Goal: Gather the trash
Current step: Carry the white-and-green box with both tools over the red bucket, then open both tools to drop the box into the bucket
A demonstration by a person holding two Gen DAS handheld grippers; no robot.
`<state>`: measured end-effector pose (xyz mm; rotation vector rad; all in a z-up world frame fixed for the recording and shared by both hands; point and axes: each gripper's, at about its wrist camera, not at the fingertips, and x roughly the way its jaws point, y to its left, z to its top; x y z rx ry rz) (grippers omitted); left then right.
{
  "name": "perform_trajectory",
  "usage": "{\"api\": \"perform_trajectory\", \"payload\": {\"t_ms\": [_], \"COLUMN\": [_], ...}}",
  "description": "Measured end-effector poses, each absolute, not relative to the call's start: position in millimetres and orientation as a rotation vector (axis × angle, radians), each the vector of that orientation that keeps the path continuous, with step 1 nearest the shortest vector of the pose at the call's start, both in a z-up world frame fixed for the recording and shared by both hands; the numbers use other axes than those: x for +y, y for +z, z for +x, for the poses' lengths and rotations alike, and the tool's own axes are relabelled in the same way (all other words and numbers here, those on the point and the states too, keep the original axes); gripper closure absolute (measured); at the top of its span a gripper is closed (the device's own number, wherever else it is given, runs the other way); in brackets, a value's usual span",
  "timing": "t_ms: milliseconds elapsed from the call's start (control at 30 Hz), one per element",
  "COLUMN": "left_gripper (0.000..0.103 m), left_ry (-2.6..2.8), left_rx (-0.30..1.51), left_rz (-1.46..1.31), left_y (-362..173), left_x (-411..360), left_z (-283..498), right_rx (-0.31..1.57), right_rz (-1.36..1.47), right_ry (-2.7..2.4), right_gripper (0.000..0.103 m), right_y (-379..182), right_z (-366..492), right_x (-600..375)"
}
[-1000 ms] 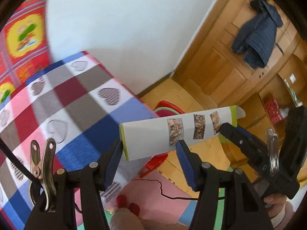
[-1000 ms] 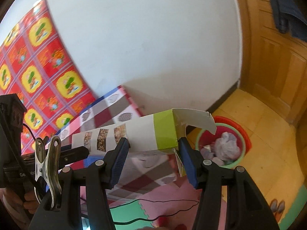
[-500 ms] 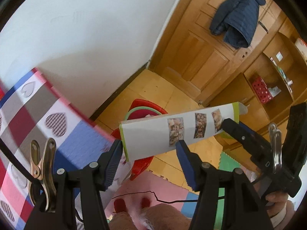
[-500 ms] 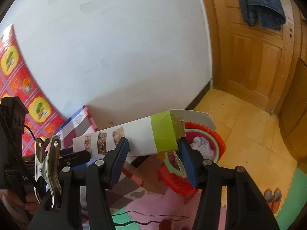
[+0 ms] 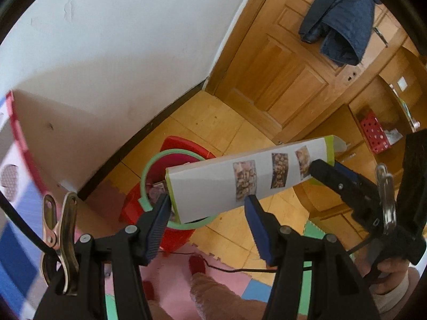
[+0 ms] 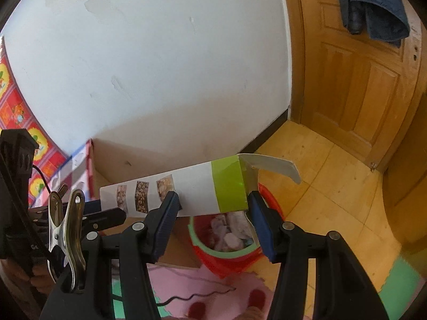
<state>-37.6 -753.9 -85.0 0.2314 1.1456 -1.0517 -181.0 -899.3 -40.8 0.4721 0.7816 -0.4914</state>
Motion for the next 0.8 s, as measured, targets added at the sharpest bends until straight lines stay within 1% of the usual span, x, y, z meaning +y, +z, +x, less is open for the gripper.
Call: {"api": "perform_trajectory", "payload": {"t_ms": [300,633,733,800], "left_gripper": [0.043,0.044,0.044,0.046], "left_ry": [-1.016,-0.896,-0.860,-0.836], "left_rx": [1.150,1.288,1.317,1.338], "left_rz": [0.224,0.216,0.232,0.235], "left_y": [-147,-253,-271,-279], "left_x": [-805,-843,-847,-848], "left_z": [-53,-27,-18,-16], "right_rx": [0.887,0.955,0.977,0.984], "right_rz": [0.425,0.360,0.354,0.353], "right_ry": [-0.411,-0.317,-0.295,-0.287], "right_gripper": [0.047,0.047,0.047,0.047], "right_y": [-86,-148,-164,-171], "right_z": [-182,-148,-136,-132], "right_x": [-972,-1009,-1013,-1015]}}
